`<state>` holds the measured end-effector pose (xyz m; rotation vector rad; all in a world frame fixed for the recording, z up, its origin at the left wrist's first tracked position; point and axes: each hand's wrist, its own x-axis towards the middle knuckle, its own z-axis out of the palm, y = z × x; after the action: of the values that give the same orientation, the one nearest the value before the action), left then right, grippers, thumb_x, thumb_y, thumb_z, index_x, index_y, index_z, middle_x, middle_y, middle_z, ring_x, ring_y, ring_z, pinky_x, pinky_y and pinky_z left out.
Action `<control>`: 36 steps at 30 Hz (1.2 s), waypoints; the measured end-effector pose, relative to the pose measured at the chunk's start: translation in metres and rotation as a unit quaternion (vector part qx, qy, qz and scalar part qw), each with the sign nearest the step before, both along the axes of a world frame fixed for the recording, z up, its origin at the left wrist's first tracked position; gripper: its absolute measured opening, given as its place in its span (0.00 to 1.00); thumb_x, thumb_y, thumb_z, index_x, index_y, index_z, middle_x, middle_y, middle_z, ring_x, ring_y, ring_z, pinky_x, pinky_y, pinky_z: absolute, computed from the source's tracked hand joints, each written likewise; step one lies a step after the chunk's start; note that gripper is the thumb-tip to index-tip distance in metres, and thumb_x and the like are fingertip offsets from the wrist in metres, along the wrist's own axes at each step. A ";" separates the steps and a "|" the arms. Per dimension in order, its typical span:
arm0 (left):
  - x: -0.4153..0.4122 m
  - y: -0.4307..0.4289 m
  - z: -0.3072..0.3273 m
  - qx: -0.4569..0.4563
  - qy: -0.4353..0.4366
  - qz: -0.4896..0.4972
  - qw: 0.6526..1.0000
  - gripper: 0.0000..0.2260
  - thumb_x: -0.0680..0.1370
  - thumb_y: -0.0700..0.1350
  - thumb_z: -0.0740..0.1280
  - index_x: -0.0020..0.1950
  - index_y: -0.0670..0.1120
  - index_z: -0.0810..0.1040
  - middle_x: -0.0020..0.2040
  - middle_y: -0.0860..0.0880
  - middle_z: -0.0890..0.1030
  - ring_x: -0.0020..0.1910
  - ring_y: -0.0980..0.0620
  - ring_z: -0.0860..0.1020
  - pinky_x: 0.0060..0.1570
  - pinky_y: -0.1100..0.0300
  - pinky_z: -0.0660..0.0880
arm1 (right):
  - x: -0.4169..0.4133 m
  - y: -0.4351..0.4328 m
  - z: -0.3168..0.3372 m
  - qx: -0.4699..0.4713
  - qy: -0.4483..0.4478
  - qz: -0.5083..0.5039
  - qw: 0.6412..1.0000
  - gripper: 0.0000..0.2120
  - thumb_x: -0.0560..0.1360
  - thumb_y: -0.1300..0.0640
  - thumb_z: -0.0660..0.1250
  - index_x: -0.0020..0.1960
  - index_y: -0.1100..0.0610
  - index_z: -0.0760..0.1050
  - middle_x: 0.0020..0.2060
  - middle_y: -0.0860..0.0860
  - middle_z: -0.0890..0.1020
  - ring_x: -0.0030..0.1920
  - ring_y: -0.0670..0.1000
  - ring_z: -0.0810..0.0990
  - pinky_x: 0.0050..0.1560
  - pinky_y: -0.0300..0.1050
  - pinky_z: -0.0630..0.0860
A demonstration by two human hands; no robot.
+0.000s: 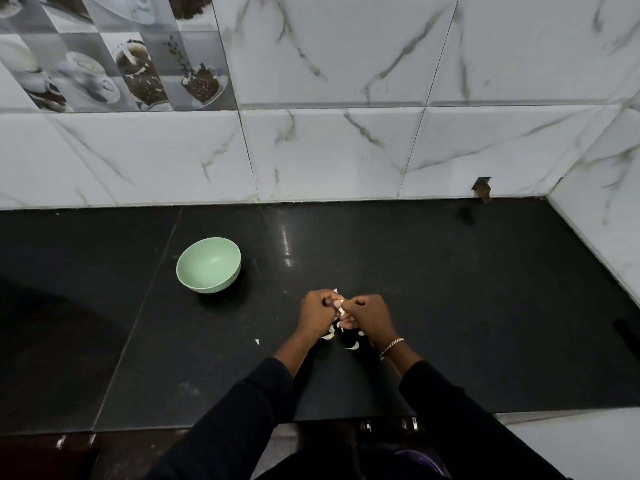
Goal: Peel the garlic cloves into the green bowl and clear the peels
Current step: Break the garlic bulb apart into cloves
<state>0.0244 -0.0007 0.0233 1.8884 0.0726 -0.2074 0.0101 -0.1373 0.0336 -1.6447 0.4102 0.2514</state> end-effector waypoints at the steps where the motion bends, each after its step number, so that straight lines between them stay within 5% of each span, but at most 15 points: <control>1: 0.000 0.000 -0.001 -0.022 0.016 0.006 1.000 0.07 0.77 0.33 0.67 0.47 0.40 0.85 0.34 0.50 0.82 0.31 0.62 0.78 0.36 0.67 0.74 | 0.000 -0.001 0.001 0.022 0.005 -0.005 1.000 0.08 0.73 0.65 0.70 0.40 0.70 0.81 0.33 0.64 0.83 0.32 0.56 0.83 0.33 0.42 0.81; 7: -0.001 -0.001 -0.001 -0.149 0.108 0.029 0.983 0.06 0.82 0.36 0.64 0.50 0.37 0.79 0.40 0.43 0.82 0.34 0.56 0.80 0.35 0.65 0.76 | 0.004 -0.006 0.006 0.054 0.018 -0.017 0.998 0.08 0.77 0.65 0.66 0.40 0.67 0.79 0.32 0.61 0.83 0.29 0.53 0.82 0.31 0.42 0.81; 15: -0.004 0.005 0.002 -0.145 0.140 0.028 0.979 0.04 0.82 0.36 0.64 0.50 0.36 0.77 0.39 0.40 0.84 0.35 0.50 0.85 0.36 0.64 0.81 | 0.005 -0.014 -0.003 -0.090 -0.014 0.054 0.994 0.05 0.76 0.61 0.67 0.46 0.60 0.83 0.31 0.53 0.83 0.30 0.49 0.83 0.29 0.42 0.78; 24: -0.002 0.006 0.004 -0.146 0.113 0.037 0.982 0.03 0.76 0.29 0.67 0.48 0.29 0.79 0.37 0.39 0.84 0.34 0.44 0.85 0.34 0.60 0.82 | 0.006 -0.012 0.003 -0.054 -0.057 0.167 0.983 0.13 0.75 0.65 0.72 0.59 0.61 0.82 0.44 0.58 0.85 0.37 0.51 0.84 0.37 0.40 0.81; 32: 0.001 0.009 0.001 -0.144 0.138 0.045 0.979 0.03 0.77 0.30 0.68 0.45 0.33 0.80 0.37 0.40 0.84 0.32 0.47 0.84 0.37 0.59 0.83 | 0.010 -0.011 0.000 -0.057 -0.060 0.118 0.990 0.07 0.71 0.61 0.78 0.44 0.61 0.82 0.37 0.60 0.86 0.36 0.56 0.87 0.41 0.47 0.83; 36: 0.002 0.010 0.003 -0.131 0.136 0.048 0.981 0.06 0.77 0.29 0.67 0.42 0.36 0.79 0.37 0.40 0.83 0.31 0.47 0.84 0.37 0.60 0.82 | 0.008 -0.012 0.000 -0.014 -0.037 0.074 0.996 0.05 0.75 0.72 0.67 0.45 0.63 0.77 0.38 0.62 0.84 0.32 0.52 0.85 0.34 0.41 0.82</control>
<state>0.0261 0.0098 0.0267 1.5809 0.3081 -0.3890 0.0182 -0.1494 0.0334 -1.7083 0.2372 0.2942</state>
